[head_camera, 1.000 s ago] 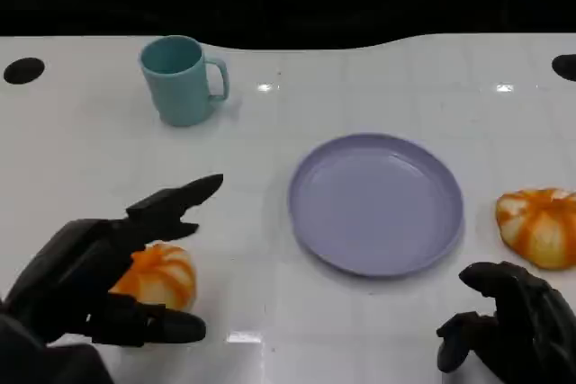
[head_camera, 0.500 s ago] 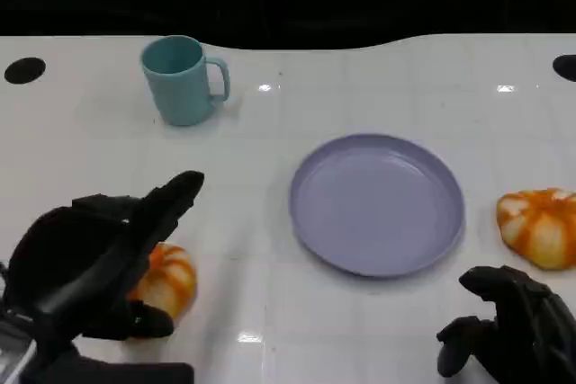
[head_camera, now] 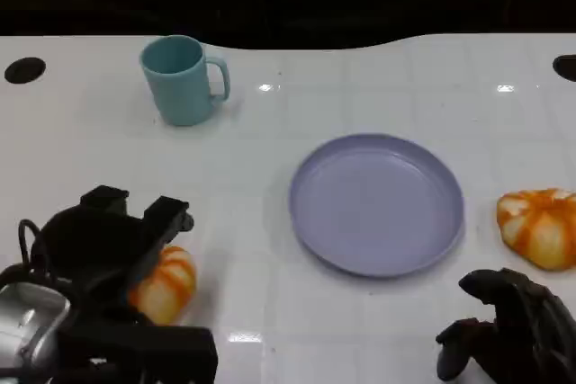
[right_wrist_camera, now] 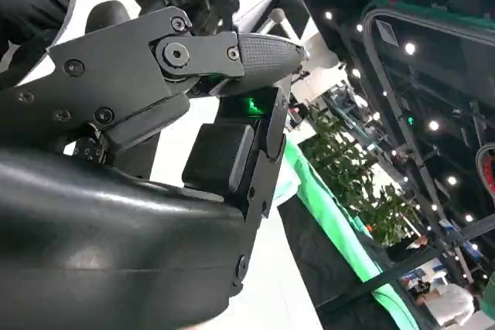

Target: Grasp the bread from the table and place it into the plate.

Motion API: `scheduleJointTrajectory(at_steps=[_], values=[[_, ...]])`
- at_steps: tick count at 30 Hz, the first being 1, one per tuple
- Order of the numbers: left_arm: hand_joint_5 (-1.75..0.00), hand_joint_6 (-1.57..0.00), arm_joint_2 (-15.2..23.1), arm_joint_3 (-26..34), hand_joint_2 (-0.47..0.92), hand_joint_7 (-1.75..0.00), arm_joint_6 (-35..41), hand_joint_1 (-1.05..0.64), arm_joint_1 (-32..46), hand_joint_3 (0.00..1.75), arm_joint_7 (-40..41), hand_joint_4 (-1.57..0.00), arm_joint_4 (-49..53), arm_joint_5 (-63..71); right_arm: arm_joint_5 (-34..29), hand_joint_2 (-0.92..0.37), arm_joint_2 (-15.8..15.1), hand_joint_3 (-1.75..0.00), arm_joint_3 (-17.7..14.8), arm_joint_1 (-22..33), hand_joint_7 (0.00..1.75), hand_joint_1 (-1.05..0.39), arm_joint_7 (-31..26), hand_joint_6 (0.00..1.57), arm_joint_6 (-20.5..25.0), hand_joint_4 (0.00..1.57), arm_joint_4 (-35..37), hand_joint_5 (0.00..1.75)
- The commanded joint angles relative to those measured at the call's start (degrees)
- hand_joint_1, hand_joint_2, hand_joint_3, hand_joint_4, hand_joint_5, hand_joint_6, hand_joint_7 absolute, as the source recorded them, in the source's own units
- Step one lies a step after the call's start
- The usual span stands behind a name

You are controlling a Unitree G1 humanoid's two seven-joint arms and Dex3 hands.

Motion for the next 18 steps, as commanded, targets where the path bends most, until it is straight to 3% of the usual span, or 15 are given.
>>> scheduleJointTrajectory(at_steps=[1,18], values=[[-1.6,0.0,1.15,-2.55,0.71,-1.01,1.69,-0.88,-2.51,0.0,0.28,0.0,5.47,0.14,0.28,-0.84,-0.33,-0.4,-0.03,0.49,0.18,-0.55,-0.2,1.57,-0.43,1.57,-0.69,0.59],[-1.57,0.0,1.07,-11.0,0.71,-1.1,2.49,-0.84,-9.75,0.01,10.2,0.0,27.01,-1.49,0.34,-0.84,-0.31,-0.42,0.7,1.36,0.21,-0.56,-1.4,1.57,-0.63,1.57,-2.13,0.62]])
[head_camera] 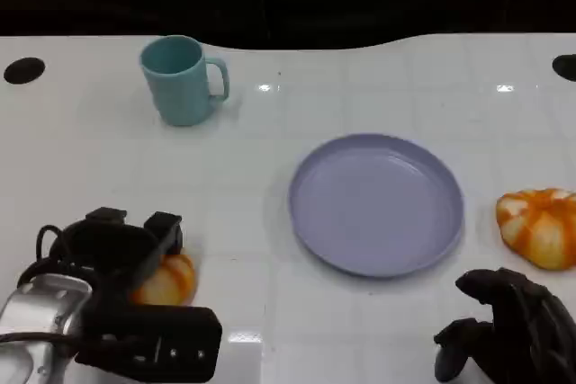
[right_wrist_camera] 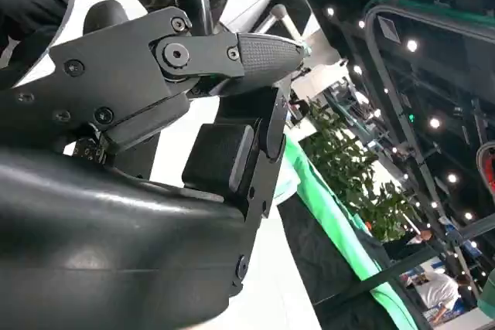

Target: Grasp the bread from the table and place it into the plate.

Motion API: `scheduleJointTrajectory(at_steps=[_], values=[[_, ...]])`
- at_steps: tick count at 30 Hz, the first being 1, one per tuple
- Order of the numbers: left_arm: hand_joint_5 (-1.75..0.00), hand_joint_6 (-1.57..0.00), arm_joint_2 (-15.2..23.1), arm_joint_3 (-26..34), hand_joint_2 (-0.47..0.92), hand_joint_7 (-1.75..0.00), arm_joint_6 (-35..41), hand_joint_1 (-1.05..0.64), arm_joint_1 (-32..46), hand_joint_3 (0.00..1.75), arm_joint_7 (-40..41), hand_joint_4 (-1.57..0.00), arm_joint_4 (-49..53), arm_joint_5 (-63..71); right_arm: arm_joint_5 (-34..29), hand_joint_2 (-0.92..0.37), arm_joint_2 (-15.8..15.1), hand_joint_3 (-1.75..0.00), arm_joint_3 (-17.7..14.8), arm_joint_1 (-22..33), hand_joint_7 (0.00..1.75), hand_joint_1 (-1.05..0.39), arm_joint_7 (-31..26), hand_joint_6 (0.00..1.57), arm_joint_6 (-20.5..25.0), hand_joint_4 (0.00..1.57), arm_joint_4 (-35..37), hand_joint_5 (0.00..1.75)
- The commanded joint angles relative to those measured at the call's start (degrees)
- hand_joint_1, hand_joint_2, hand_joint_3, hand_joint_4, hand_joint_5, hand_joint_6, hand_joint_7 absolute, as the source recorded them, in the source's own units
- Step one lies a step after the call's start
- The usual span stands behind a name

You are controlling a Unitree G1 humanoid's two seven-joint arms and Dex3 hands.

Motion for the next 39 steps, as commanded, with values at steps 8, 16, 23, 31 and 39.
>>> scheduleJointTrajectory(at_steps=[8,16,23,31,39], values=[[-1.6,-0.02,0.35,-4.98,0.76,-1.39,-2.23,-0.55,-3.38,0.02,11.32,-0.54,15.38,-2.74,0.63,-0.83,-0.61,-0.43,-0.16,0.48,0.2,-0.56,0.04,1.57,-0.05,1.57,-0.5,0.62],[-1.43,-1.22,1.14,-6.07,0.66,-1.01,-8.98,-0.41,-5.59,0.75,22.71,-1.51,22.71,-5.67,0.72,-0.83,-0.78,-0.42,-0.25,0.44,0.19,-0.56,0.38,1.57,-0.09,1.57,-0.33,0.6],[-1.72,-1.25,0.62,-6.41,0.38,-1.44,-15.1,-0.42,-6.9,1.31,37.84,-1.57,29.41,-7.04,0.22,-0.83,-0.88,-0.42,-0.14,0.29,0.21,-0.57,0.04,1.57,-0.45,1.57,-0.25,0.61],[-1.75,-1.32,-0.43,-6.97,0.23,-1.74,-19.52,-0.4,-10.03,1.57,50.52,-1.57,36.96,-7.7,0.47,-0.84,-0.95,-0.41,-0.34,-0.23,0.2,-0.56,0.32,1.57,-0.39,1.57,0.46,0.61],[-1.75,-1.51,-1.78,-4.17,0.22,-1.75,-21.51,-0.36,-13.52,1.73,55.62,-1.57,37.39,-11.99,0.85,-0.84,-1.04,-0.41,-1.0,-1.24,0.17,-0.55,1.01,1.57,-0.5,1.57,2.32,0.59]])
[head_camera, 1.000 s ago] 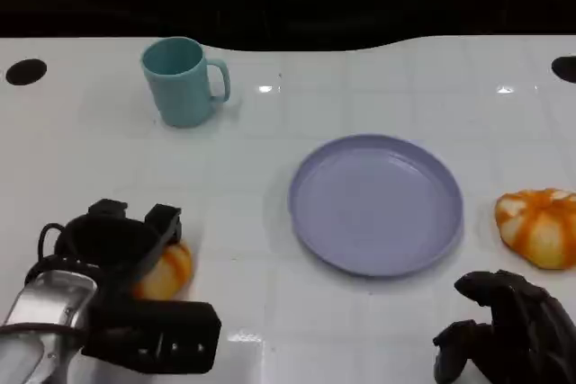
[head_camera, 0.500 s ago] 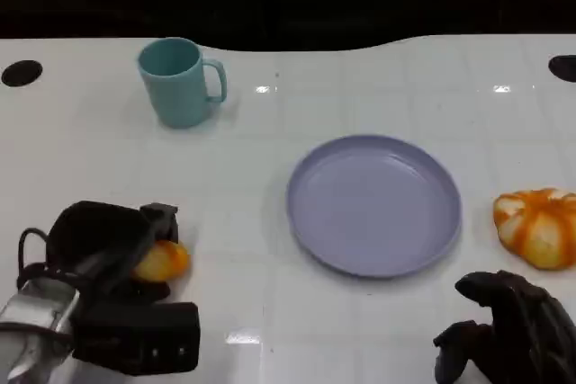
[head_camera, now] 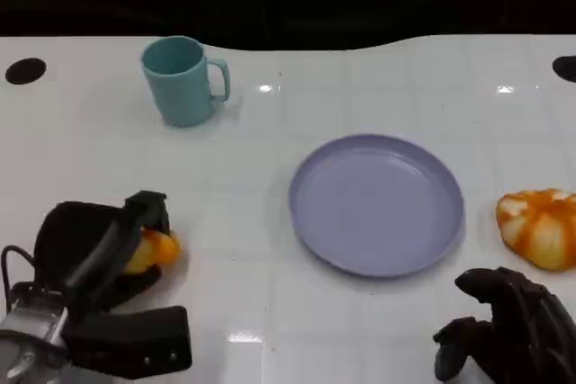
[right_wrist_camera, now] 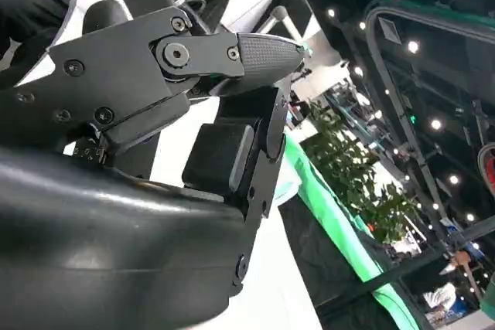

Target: Grasp the bread from the table and place it into the plate.

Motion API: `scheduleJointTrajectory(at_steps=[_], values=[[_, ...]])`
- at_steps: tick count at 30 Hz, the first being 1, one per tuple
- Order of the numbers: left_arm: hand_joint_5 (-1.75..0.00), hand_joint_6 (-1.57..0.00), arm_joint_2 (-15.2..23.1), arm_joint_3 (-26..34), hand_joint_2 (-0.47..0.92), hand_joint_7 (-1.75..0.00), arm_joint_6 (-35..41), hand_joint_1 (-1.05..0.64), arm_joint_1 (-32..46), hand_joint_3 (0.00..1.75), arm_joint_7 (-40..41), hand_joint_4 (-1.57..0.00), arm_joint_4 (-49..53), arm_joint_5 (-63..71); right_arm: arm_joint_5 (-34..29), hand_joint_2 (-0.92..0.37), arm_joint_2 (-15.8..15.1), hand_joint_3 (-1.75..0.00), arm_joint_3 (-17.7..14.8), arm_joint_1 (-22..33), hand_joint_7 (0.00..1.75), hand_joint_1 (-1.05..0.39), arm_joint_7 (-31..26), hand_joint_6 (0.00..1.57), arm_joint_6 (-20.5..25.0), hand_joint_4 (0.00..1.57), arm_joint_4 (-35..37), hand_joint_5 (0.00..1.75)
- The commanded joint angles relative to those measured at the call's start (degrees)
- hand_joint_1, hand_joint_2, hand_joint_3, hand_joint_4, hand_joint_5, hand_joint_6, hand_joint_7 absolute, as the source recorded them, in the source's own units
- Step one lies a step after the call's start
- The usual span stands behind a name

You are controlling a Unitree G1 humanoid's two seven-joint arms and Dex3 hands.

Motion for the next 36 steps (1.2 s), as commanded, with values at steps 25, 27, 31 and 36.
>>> scheduleJointTrajectory(at_steps=[25,27,31,36], values=[[-1.75,-1.26,-15.22,-1.76,0.5,-1.75,-12.24,-0.76,-17.39,1.65,1.75,-1.57,6.07,-6.47,0.88,-0.84,-1.03,-0.41,-2.17,-0.57,0.17,-0.53,1.27,1.57,1.07,1.57,2.07,0.58],[-1.75,-1.21,-16.57,-2.52,0.55,-1.75,-12.94,-0.77,-18.87,1.59,1.41,-1.57,8.03,-6.31,0.65,-0.84,-0.98,-0.42,-2.05,-0.57,0.17,-0.53,1.39,1.57,0.73,1.57,2.04,0.6],[-1.75,-1.18,-17.86,-3.12,0.64,-1.75,-13.61,-0.79,-20.36,1.49,1.35,-1.55,10.19,-6.31,0.59,-0.84,-1.02,-0.43,-2.03,-0.65,0.17,-0.52,1.79,1.57,0.49,1.57,2.24,0.58],[-1.75,-1.15,-22.62,-5.09,0.66,-1.75,-12.58,-0.82,-24.18,1.47,-1.53,-1.52,14.12,-6.04,0.43,-0.83,-1.28,-0.43,-2.09,-0.76,0.17,-0.53,1.74,1.57,0.72,1.57,2.55,0.58]])
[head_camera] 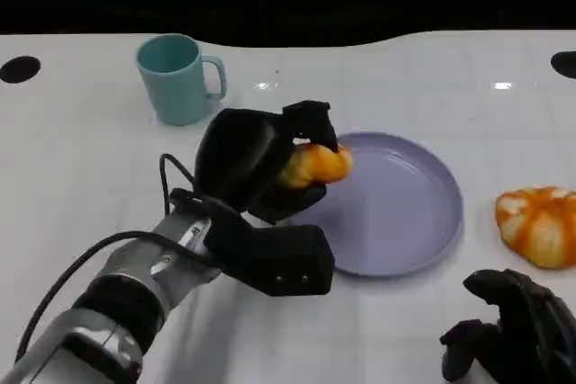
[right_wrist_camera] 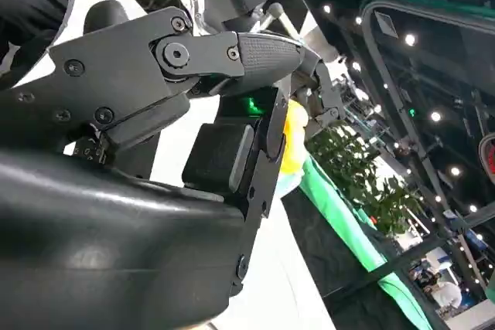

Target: Grasp the bread from the table and place it into the plate.

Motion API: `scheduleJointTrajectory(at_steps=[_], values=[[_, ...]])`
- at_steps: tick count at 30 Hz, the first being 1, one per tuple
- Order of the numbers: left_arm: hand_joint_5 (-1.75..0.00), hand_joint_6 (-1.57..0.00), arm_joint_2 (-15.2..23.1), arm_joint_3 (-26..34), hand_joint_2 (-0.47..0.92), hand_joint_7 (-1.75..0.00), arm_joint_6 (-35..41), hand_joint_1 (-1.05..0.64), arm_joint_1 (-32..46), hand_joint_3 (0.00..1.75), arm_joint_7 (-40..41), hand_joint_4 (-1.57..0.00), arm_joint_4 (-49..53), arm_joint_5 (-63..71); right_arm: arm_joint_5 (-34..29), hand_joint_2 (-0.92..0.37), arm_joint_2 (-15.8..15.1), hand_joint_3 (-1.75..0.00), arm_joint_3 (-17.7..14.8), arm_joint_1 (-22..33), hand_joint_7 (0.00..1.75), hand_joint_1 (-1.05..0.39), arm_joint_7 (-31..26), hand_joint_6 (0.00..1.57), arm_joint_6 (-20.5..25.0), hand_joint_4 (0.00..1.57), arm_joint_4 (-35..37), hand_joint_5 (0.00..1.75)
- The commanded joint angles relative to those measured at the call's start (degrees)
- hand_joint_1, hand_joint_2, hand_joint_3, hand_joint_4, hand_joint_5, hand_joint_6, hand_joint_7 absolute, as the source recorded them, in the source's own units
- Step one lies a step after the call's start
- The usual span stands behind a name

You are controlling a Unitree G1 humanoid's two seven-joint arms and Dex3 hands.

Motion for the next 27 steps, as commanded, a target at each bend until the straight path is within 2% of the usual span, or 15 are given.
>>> scheduleJointTrajectory(at_steps=[1,8,10,12,14,16,17,19,20,21,22,23,25,26,27], values=[[-1.75,-1.14,-3.63,-1.8,0.66,-1.75,0.67,-0.83,-4.56,1.46,-2.3,-1.51,3.68,0.3,0.08,-0.83,-0.89,-0.43,-0.23,0.13,0.17,-0.53,-0.05,1.57,-0.11,1.57,0.0,0.58],[-1.75,-1.15,-7.31,-3.51,0.67,-1.75,2.65,-0.82,-8.12,1.37,-3.67,-1.53,8.31,0.34,-0.46,-0.83,-0.9,-0.42,-0.15,0.0,0.18,-0.53,0.48,1.57,-1.37,1.57,0.6,0.59],[-1.75,-1.07,-7.86,-3.74,0.68,-1.75,3.35,-0.83,-8.87,1.35,-5.1,-1.49,9.15,0.14,-0.45,-0.82,-0.86,-0.42,-0.14,0.05,0.17,-0.54,0.18,1.57,-1.29,1.57,0.51,0.59],[-1.75,-1.05,-8.21,-3.77,0.69,-1.75,3.75,-0.83,-9.5,1.35,-7.45,-1.46,9.77,-0.26,-0.54,-0.83,-0.92,-0.41,-0.04,0.09,0.18,-0.54,0.14,1.57,-1.31,1.57,0.38,0.59],[-1.75,-0.98,-8.34,-3.34,0.73,-1.73,3.8,-0.84,-10.16,1.32,-12.05,-1.33,10.21,-1.38,-0.38,-0.83,-0.99,-0.4,-0.01,0.12,0.18,-0.55,0.31,1.57,-1.06,1.57,0.2,0.59],[-1.74,-0.88,-8.28,-3.15,0.67,-1.59,4.21,-0.85,-10.77,1.27,-15.92,-1.16,10.35,-1.98,-0.31,-0.84,-1.01,-0.4,0.02,0.28,0.18,-0.53,0.0,1.57,-0.65,1.57,-0.18,0.58],[-1.74,-0.86,-8.13,-3.5,0.66,-1.55,4.53,-0.85,-11.15,1.25,-17.21,-1.13,10.32,-1.7,-0.43,-0.85,-0.88,-0.4,0.01,0.33,0.18,-0.53,-0.08,1.57,-0.99,1.57,-0.17,0.58],[-1.75,-0.57,-7.79,-4.27,0.6,-1.38,4.99,-0.87,-11.68,1.0,-18.78,-0.94,10.19,-1.04,-0.73,-0.85,-0.81,-0.4,0.04,0.32,0.19,-0.55,-0.04,1.57,-1.61,1.57,0.02,0.6],[-1.75,-0.51,-7.53,-4.97,0.61,-1.35,5.52,-0.87,-12.16,0.94,-20.22,-0.91,10.1,-0.45,-0.75,-0.85,-0.9,-0.4,0.04,0.28,0.19,-0.55,0.12,1.57,-1.68,1.57,0.13,0.6],[-1.73,-0.29,-7.36,-5.48,0.71,-1.34,6.03,-0.92,-12.53,0.71,-21.56,-0.68,10.01,-0.14,-0.71,-0.86,-1.02,-0.4,0.02,0.21,0.19,-0.55,0.32,1.57,-1.65,1.57,0.25,0.6],[-1.67,-0.12,-7.23,-5.84,0.84,-1.28,6.84,-0.97,-13.01,0.45,-23.74,-0.41,9.91,0.0,-0.75,-0.85,-1.05,-0.4,0.06,0.26,0.19,-0.55,0.15,1.57,-1.55,1.57,0.08,0.6],[-1.62,-0.06,-7.07,-6.07,0.88,-1.17,7.44,-1.01,-13.36,0.36,-25.65,-0.22,9.7,0.05,-0.74,-0.85,-1.05,-0.4,0.09,0.32,0.19,-0.55,-0.05,1.57,-1.35,1.57,-0.11,0.6],[-1.36,-0.01,-6.84,-6.27,0.91,-0.83,8.34,-1.04,-13.66,0.32,-28.05,-0.05,9.16,0.05,-0.73,-0.85,-1.05,-0.39,0.13,0.43,0.2,-0.55,-0.41,1.57,-1.03,1.57,-0.43,0.6],[-1.31,-0.01,-6.76,-6.7,0.92,-0.76,9.24,-1.04,-13.95,0.32,-29.34,-0.02,8.88,0.44,-0.76,-0.85,-1.04,-0.39,0.13,0.42,0.2,-0.55,-0.45,1.57,-1.1,1.57,-0.42,0.6],[-1.13,0.0,-6.61,-7.13,0.92,-0.53,10.01,-1.05,-14.23,0.35,-30.78,-0.01,8.54,0.75,-0.69,-0.85,-0.99,-0.39,0.1,0.38,0.2,-0.55,-0.46,1.57,-1.12,1.57,-0.34,0.6]])
